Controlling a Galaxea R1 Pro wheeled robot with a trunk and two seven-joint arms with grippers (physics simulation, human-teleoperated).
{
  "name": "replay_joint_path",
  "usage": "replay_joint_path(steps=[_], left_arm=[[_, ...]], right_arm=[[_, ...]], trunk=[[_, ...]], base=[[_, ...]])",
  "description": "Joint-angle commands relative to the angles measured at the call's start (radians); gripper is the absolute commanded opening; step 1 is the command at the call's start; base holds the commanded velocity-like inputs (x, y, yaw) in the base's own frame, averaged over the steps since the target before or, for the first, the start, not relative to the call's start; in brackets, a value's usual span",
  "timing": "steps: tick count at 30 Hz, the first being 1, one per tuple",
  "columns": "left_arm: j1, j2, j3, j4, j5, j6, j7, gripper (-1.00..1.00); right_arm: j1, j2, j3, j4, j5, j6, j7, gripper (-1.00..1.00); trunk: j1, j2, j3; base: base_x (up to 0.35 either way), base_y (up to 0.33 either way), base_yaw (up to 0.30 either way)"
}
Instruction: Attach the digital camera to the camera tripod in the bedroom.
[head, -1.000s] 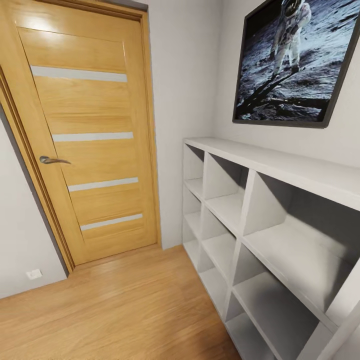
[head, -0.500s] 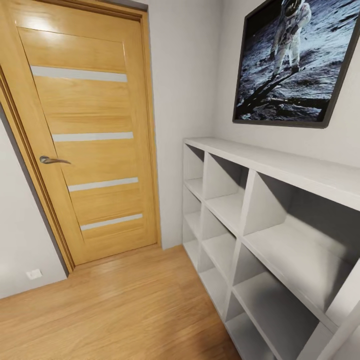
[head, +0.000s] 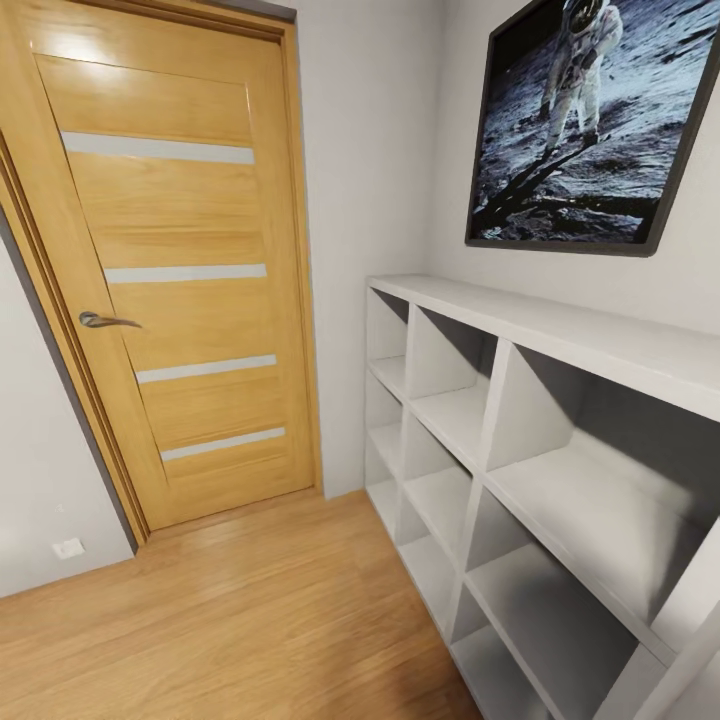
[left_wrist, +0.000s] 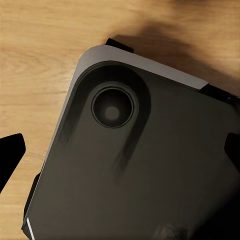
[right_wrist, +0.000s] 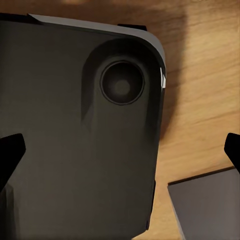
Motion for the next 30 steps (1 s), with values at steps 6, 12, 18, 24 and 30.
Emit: replay_joint_path(steps=[6,12,18,24,30], left_arm=[[0.000,0.000,-0.001,-0.001,0.005,-0.001,0.000,1.00],[0.000,0.000,-0.002,-0.001,0.005,-0.001,0.000,1.00],[0.000,0.000,-0.001,-0.001,0.007,-0.002,0.000,1.00],[0.000,0.000,0.000,-0.001,0.007,-0.002,0.001,1.00],[0.000,0.001,0.000,-0.001,0.007,-0.002,0.000,1.00]], right_arm=[[0.000,0.000,0.000,-0.001,0.007,-0.002,-0.001,1.00],[0.001,0.000,0.000,-0.001,0.007,-0.002,0.000,1.00],[0.000,0.001,0.000,-0.001,0.007,-0.001,0.000,1.00],[0.000,0.001,0.000,-0.001,0.007,-0.001,0.001,1.00],[0.000,0.001,0.000,-0.001,0.007,-0.001,0.001,1.00]], trunk=[[0.000,0.000,-0.001],[0.000,0.000,-0.001],[0.000,0.000,-0.001],[0.000,0.000,-0.001],[0.000,0.000,-0.001]], base=[[0.000,-0.074,0.000],[0.000,-0.223,0.000],[0.000,-0.263,0.000],[0.000,-0.223,0.000],[0.000,-0.067,0.000]])
